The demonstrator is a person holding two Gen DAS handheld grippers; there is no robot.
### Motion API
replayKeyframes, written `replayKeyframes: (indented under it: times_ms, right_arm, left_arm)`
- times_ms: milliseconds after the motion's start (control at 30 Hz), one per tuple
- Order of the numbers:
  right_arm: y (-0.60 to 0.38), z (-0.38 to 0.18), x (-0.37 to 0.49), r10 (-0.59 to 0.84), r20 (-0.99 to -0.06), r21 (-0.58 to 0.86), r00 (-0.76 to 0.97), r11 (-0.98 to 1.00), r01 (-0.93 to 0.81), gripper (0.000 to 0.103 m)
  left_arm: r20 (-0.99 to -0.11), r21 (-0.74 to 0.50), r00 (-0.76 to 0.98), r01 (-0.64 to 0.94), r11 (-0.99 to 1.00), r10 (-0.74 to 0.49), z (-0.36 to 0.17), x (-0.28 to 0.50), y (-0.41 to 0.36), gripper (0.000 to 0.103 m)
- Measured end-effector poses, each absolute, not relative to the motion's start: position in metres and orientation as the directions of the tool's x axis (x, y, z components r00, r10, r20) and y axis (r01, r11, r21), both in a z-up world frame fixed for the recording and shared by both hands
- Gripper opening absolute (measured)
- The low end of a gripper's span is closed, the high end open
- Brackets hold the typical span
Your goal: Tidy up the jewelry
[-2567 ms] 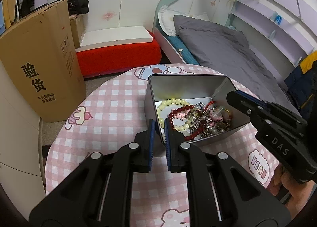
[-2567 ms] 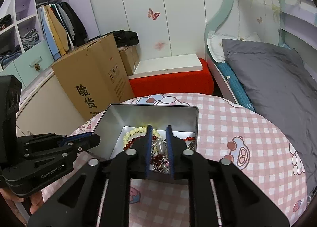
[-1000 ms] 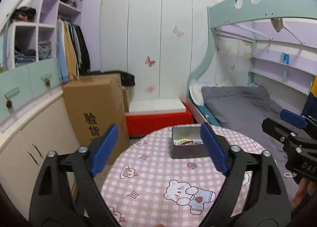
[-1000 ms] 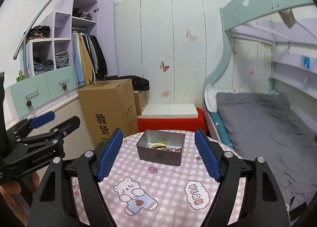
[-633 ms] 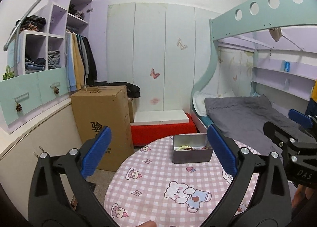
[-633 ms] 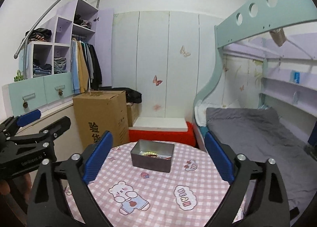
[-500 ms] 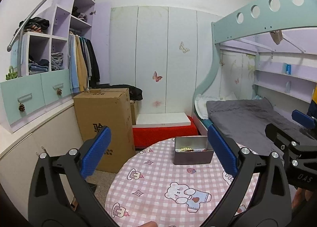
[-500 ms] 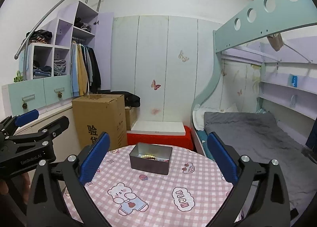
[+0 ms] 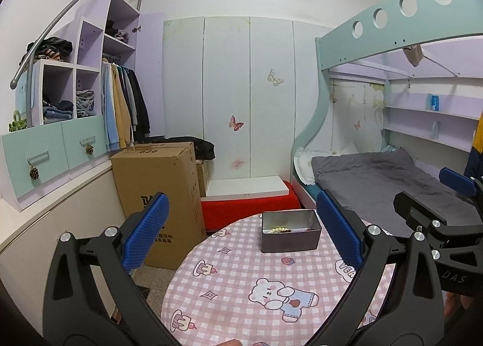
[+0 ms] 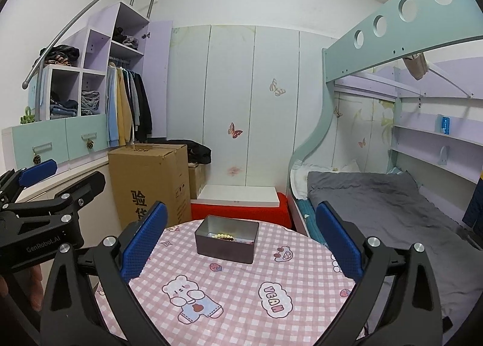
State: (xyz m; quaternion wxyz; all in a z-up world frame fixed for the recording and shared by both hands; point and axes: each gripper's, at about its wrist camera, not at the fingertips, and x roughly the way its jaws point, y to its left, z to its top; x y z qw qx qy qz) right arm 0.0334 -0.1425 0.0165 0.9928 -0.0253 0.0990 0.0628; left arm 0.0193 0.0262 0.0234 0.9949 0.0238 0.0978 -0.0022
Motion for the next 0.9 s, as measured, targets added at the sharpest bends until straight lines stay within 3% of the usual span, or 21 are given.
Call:
replayKeyframes:
  times_ms: [900]
  right_arm:
    - [-0.1446, 0.0136, 0.0321, 0.109, -0.212, -0.035, 0.971, 0.992, -0.119, 0.095]
  left_arm:
    - [-0.214, 0.059, 0.977, 0.025, 0.998, -0.012, 0.0208, 0.0223, 0.0216, 0.096]
